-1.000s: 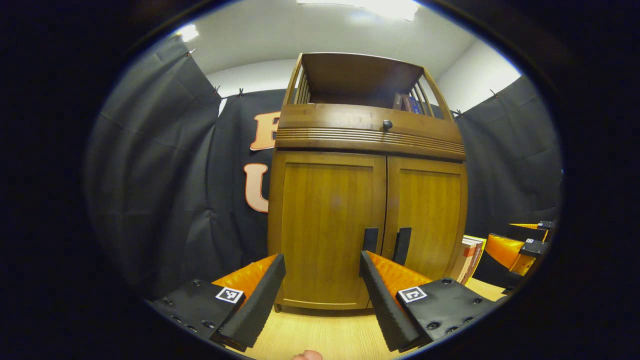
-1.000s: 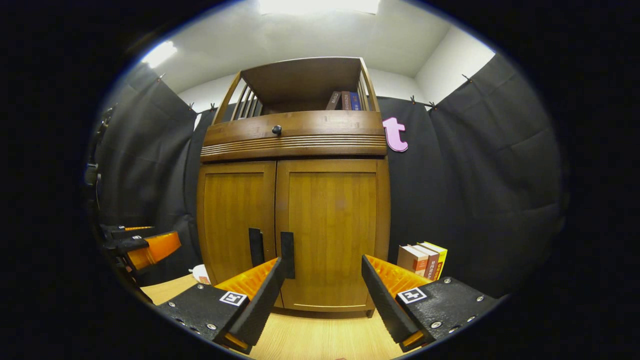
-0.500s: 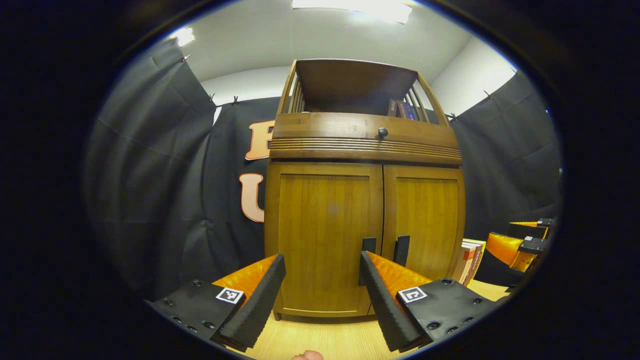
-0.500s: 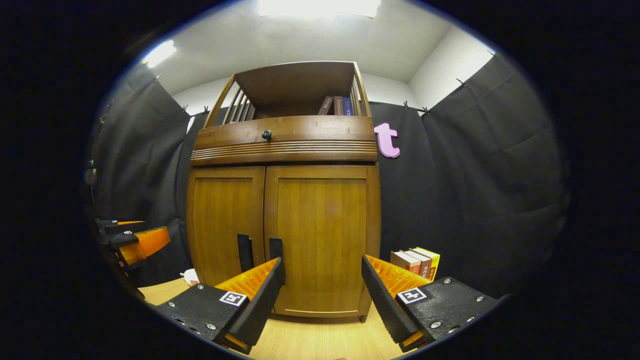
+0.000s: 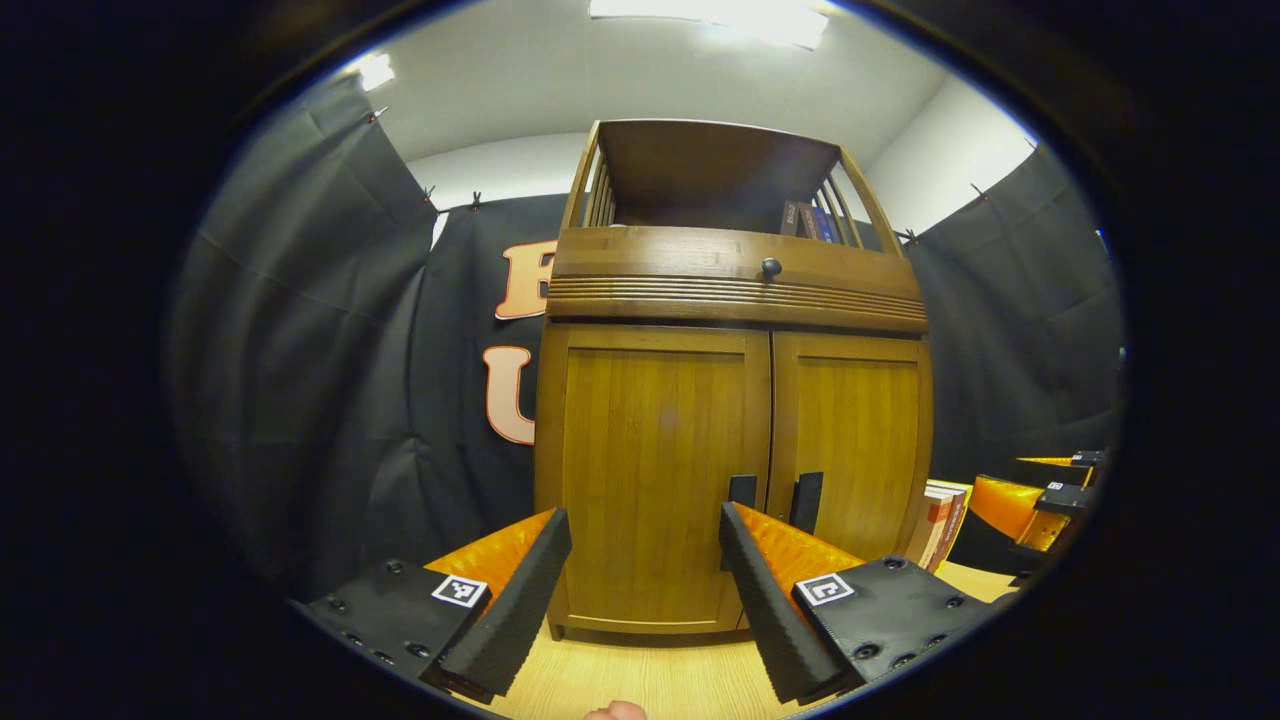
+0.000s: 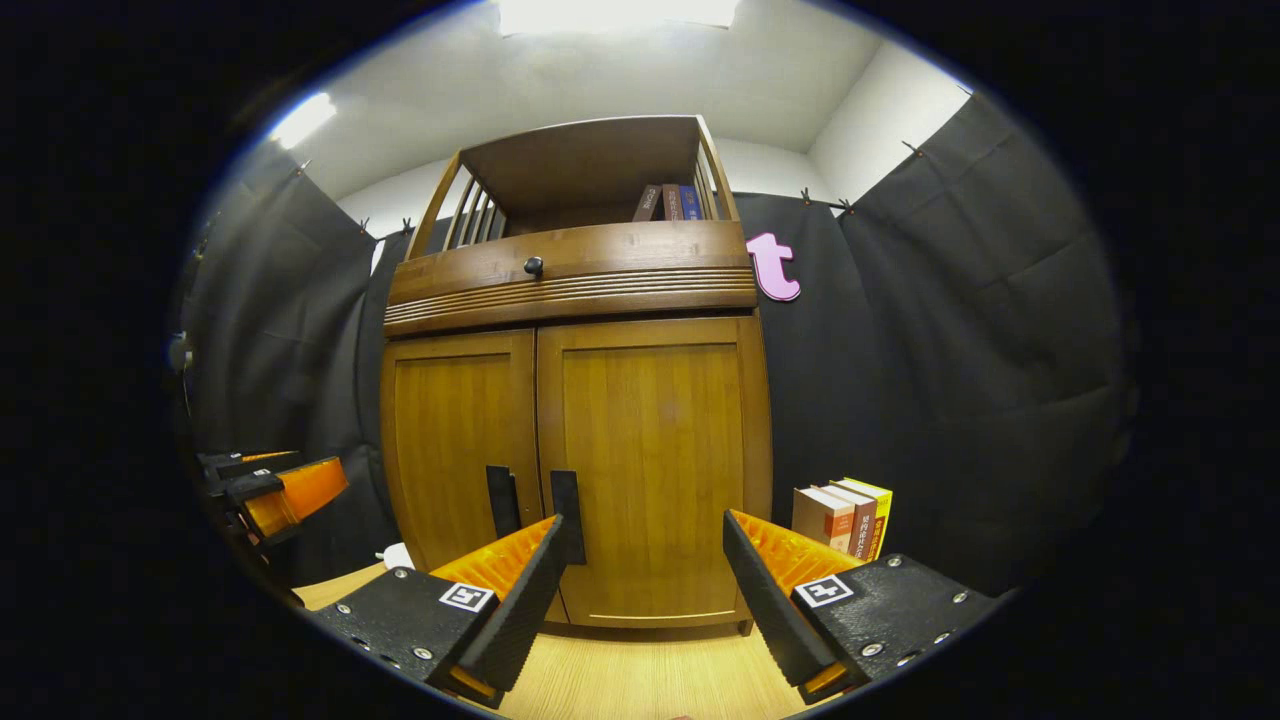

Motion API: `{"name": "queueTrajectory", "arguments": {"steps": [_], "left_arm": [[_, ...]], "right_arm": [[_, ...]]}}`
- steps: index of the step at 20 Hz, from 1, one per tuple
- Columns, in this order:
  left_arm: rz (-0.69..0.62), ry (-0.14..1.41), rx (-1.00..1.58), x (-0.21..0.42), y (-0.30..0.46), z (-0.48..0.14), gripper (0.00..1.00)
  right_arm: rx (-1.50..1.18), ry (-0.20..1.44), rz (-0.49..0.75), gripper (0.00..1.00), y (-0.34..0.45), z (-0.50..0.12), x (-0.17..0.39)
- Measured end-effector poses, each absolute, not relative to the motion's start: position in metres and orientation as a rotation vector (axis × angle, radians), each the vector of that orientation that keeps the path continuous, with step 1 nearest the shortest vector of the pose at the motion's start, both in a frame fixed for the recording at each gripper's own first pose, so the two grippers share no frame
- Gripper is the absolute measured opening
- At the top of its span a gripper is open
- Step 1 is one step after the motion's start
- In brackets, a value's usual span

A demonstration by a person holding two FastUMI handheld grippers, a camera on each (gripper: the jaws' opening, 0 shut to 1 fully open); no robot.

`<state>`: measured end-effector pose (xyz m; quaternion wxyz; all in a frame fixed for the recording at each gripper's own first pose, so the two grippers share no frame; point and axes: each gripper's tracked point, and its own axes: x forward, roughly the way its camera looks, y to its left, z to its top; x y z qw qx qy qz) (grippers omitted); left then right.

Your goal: Open the right door of the double-door shoe cabinet with the right hand, and open the left door with the left hand.

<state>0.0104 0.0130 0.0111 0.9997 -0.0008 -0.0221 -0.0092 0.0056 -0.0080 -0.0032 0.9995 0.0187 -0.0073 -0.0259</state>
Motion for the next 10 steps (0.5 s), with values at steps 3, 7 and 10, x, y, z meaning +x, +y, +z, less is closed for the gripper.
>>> {"name": "queueTrajectory", "arguments": {"steps": [3, 7, 10], "left_arm": [[-0.005, -0.042, 0.001, 0.007, 0.020, 0.009, 0.98], [0.001, -0.041, -0.009, 0.001, 0.025, 0.008, 0.95], [0.016, -0.042, 0.007, -0.001, 0.033, 0.008, 0.97]], "right_arm": [[0.038, -0.007, -0.054, 0.94, -0.007, -0.006, 0.001], [0.034, 0.000, -0.054, 0.94, -0.007, -0.008, -0.003], [0.010, 0.000, -0.046, 0.94, -0.006, -0.007, -0.001]]}}
